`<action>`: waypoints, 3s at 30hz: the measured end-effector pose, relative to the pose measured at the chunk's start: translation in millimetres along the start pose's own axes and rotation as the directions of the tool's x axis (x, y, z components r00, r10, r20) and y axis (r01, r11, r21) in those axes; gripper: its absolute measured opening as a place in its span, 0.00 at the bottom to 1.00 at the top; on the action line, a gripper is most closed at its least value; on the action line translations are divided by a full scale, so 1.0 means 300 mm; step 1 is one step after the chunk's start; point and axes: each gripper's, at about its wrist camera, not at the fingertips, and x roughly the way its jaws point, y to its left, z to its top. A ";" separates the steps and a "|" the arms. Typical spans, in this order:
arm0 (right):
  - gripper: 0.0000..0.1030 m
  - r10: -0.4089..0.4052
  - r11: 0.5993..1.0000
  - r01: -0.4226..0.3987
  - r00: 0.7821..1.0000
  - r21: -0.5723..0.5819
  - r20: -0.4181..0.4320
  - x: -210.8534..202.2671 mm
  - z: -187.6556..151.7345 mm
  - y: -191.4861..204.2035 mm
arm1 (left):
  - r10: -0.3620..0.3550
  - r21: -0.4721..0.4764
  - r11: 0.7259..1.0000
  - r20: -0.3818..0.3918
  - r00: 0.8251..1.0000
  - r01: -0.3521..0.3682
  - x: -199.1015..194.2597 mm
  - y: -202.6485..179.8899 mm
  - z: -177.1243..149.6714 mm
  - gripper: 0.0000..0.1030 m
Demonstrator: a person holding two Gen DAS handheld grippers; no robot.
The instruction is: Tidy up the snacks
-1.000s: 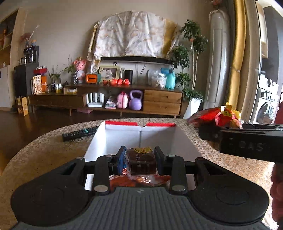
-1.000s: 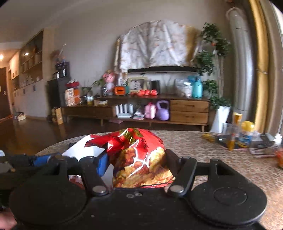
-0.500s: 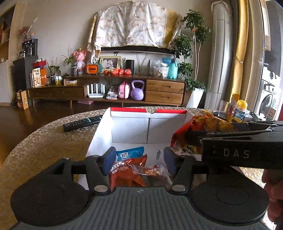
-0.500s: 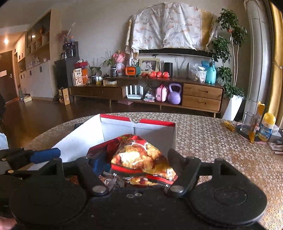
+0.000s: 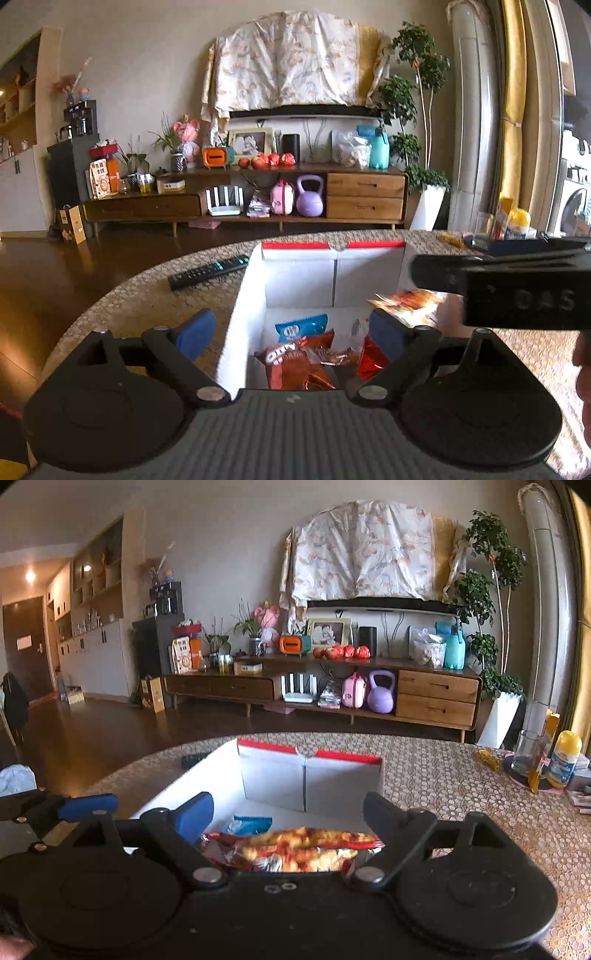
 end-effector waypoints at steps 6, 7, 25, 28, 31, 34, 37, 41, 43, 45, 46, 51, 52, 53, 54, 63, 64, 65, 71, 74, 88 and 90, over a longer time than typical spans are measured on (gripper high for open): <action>0.85 -0.009 0.999 0.009 1.000 0.048 0.006 -0.075 0.001 -0.036 | -0.027 -0.012 1.000 -0.019 0.999 0.027 -0.043 -0.026 0.010 0.91; 0.85 -0.009 0.998 0.009 1.000 0.060 0.000 -0.095 -0.008 -0.045 | -0.034 -0.009 0.999 -0.023 0.999 0.033 -0.049 -0.036 0.009 0.95; 0.96 -0.034 0.994 0.029 0.998 0.107 0.045 -0.248 -0.017 -0.106 | -0.017 0.008 1.000 -0.042 0.999 0.017 -0.089 -0.115 0.006 1.00; 1.00 -0.045 0.992 0.039 0.998 0.118 0.047 -0.249 -0.022 -0.107 | -0.020 0.011 1.000 -0.042 0.999 0.020 -0.088 -0.120 0.005 1.00; 1.00 -0.048 0.991 0.042 0.998 0.125 0.048 -0.253 -0.026 -0.116 | -0.022 0.013 1.000 -0.043 0.999 0.022 -0.086 -0.120 0.003 1.00; 1.00 -0.055 0.990 0.048 0.997 0.132 0.049 -0.250 -0.025 -0.123 | -0.018 0.013 1.000 -0.042 0.999 0.019 -0.088 -0.120 0.002 1.00; 1.00 -0.064 0.989 0.057 0.997 0.134 0.051 -0.249 -0.027 -0.129 | -0.016 0.011 1.000 -0.043 0.999 0.016 -0.086 -0.119 0.004 1.00; 1.00 -0.081 0.987 0.074 0.996 0.141 0.046 -0.249 -0.037 -0.136 | -0.014 0.009 1.000 -0.044 0.999 0.014 -0.086 -0.117 0.005 1.00; 1.00 -0.090 0.986 0.083 0.995 0.145 0.040 -0.246 -0.043 -0.143 | -0.013 0.009 1.000 -0.044 0.999 0.014 -0.086 -0.115 0.006 1.00; 1.00 -0.100 0.985 0.094 0.995 0.148 0.030 -0.244 -0.051 -0.150 | -0.011 0.008 1.000 -0.045 0.999 0.012 -0.086 -0.111 0.008 1.00; 1.00 -0.103 0.984 0.098 0.994 0.149 0.028 -0.244 -0.053 -0.152 | -0.012 0.008 1.000 -0.044 0.999 0.012 -0.086 -0.109 0.008 1.00; 1.00 -0.113 0.983 0.110 0.993 0.150 0.015 -0.244 -0.070 -0.156 | -0.010 0.007 1.000 -0.045 0.999 0.010 -0.086 -0.103 0.011 1.00; 1.00 -0.114 0.982 0.111 0.993 0.150 0.012 -0.243 -0.072 -0.156 | -0.009 0.007 1.000 -0.044 0.999 0.009 -0.086 -0.104 0.011 1.00; 1.00 -0.114 0.982 0.111 0.993 0.150 0.012 -0.243 -0.073 -0.155 | -0.009 0.006 1.000 -0.044 0.999 0.009 -0.086 -0.102 0.012 1.00; 1.00 -0.114 0.982 0.111 0.993 0.150 0.012 -0.245 -0.075 -0.156 | -0.010 0.006 1.000 -0.044 0.999 0.010 -0.086 -0.101 0.012 1.00; 1.00 -0.114 0.982 0.112 0.993 0.151 0.006 -0.243 -0.072 -0.159 | -0.011 0.003 1.000 -0.045 0.999 0.011 -0.088 -0.096 0.013 1.00; 1.00 -0.114 0.982 0.112 0.993 0.151 0.006 -0.243 -0.073 -0.158 | -0.012 0.004 1.000 -0.045 0.999 0.012 -0.089 -0.096 0.013 1.00; 1.00 -0.114 0.982 0.112 0.993 0.151 0.006 -0.243 -0.072 -0.158 | -0.011 0.005 1.000 -0.046 0.999 0.012 -0.088 -0.100 0.013 1.00; 1.00 -0.113 0.982 0.112 0.994 0.153 0.002 -0.239 -0.072 -0.158 | -0.012 0.005 1.000 -0.045 0.999 0.012 -0.088 -0.101 0.014 1.00; 1.00 -0.113 0.982 0.112 0.994 0.153 0.002 -0.239 -0.074 -0.160 | -0.014 0.007 1.000 -0.046 0.999 0.014 -0.088 -0.103 0.015 1.00; 1.00 -0.112 0.982 0.111 0.994 0.154 -0.003 -0.233 -0.084 -0.165 | -0.017 0.007 1.000 -0.045 0.999 0.017 -0.086 -0.110 0.015 1.00; 1.00 -0.113 0.981 0.112 0.994 0.155 -0.003 -0.233 -0.085 -0.164 | -0.016 0.007 1.000 -0.046 0.999 0.016 -0.087 -0.110 0.015 1.00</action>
